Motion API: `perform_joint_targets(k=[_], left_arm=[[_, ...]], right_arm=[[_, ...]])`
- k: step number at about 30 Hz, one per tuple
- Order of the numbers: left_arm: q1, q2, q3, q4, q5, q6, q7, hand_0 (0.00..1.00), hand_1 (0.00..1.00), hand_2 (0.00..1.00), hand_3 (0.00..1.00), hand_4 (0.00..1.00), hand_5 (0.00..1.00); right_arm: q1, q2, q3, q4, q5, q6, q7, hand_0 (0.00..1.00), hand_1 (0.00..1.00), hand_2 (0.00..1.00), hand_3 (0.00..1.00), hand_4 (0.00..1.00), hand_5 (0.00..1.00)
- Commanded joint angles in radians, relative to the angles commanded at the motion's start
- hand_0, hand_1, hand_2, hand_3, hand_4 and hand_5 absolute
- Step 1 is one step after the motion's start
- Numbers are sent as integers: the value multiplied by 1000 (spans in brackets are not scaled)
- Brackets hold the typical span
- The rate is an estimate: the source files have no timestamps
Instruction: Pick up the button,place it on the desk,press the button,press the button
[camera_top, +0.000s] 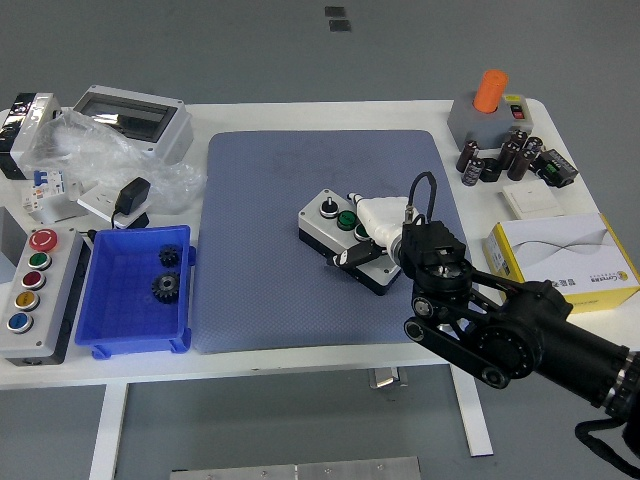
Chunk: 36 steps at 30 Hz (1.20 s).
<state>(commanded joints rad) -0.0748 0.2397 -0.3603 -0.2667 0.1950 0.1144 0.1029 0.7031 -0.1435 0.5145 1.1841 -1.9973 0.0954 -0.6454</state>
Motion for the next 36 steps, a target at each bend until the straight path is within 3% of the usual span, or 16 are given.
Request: perform_joint_targets(k=[3, 4, 9, 10, 15, 16, 21, 22, 27, 28, 30, 33, 34, 36], left_arm=[[-1, 0, 0, 0, 0, 0, 0, 631, 608, 570, 558, 459, 56], [-1, 0, 0, 0, 0, 1, -1, 631, 608, 571, 556, 459, 53], [-1, 0, 6, 0, -6, 3, -6, 631, 608, 571, 556, 459, 53], [-1, 0, 9, 0, -10, 3, -8, 631, 607, 571, 557, 456, 49], [-1, 0, 32, 0, -33, 4, -23, 631, 607, 571, 557, 456, 49], [-2, -1, 36, 0, -38, 5, -26, 631, 607, 572, 557, 455, 46], [-2, -2, 49, 0, -55, 7, -37, 631, 607, 572, 557, 455, 46], [-2, -2, 50, 0, -57, 7, -39, 631, 607, 571, 557, 455, 44], [-2, -2, 47, 1, -57, 10, -41, 631, 607, 571, 557, 455, 44], [-2, -2, 46, 1, -56, 10, -41, 631, 607, 572, 558, 459, 39], [-2, -3, 43, 1, -54, 10, -41, 631, 607, 572, 558, 459, 39], [-2, -4, 40, 1, -51, 10, -41, 631, 607, 572, 558, 459, 39], [-2, -4, 39, 1, -49, 10, -41, 631, 608, 571, 559, 460, 40], [-3, -5, 38, 1, -49, 11, -42, 631, 608, 571, 559, 460, 40]], right_arm=[[1, 1, -5, -1, -5, 0, 0, 190, 472, 508, 998, 867, 314], [2, 2, -7, -2, -8, -1, 0, 153, 440, 482, 855, 848, 284], [3, 2, -15, -5, -26, -13, 0, 153, 440, 482, 855, 848, 284], [3, 2, -16, -5, -31, -18, 0, 136, 423, 455, 697, 789, 249], [4, -1, -23, 2, -57, -44, 0, 136, 423, 455, 697, 789, 249], [4, -3, -25, 6, -63, -48, 0, 151, 387, 412, 492, 651, 108], [10, -19, -45, 26, -83, -77, 0, 151, 387, 412, 492, 651, 108], [13, -24, -51, 30, -87, -86, 0, 171, 379, 377, 416, 529, 19], [35, -52, -100, 40, -95, -130, 0, 171, 379, 377, 416, 529, 19], [41, -57, -112, 39, -95, -140, 0, 204, 398, 369, 452, 435, 2], [51, -67, -139, 33, -95, -169, 4, 204, 398, 369, 452, 435, 2], [72, -85, -197, 24, -96, -239, 66, 204, 398, 369, 452, 435, 2], [80, -91, -215, 24, -96, -260, 90, 211, 403, 373, 470, 364, 2], [95, -103, -254, 29, -86, -305, 147, 211, 403, 373, 470, 364, 2]])
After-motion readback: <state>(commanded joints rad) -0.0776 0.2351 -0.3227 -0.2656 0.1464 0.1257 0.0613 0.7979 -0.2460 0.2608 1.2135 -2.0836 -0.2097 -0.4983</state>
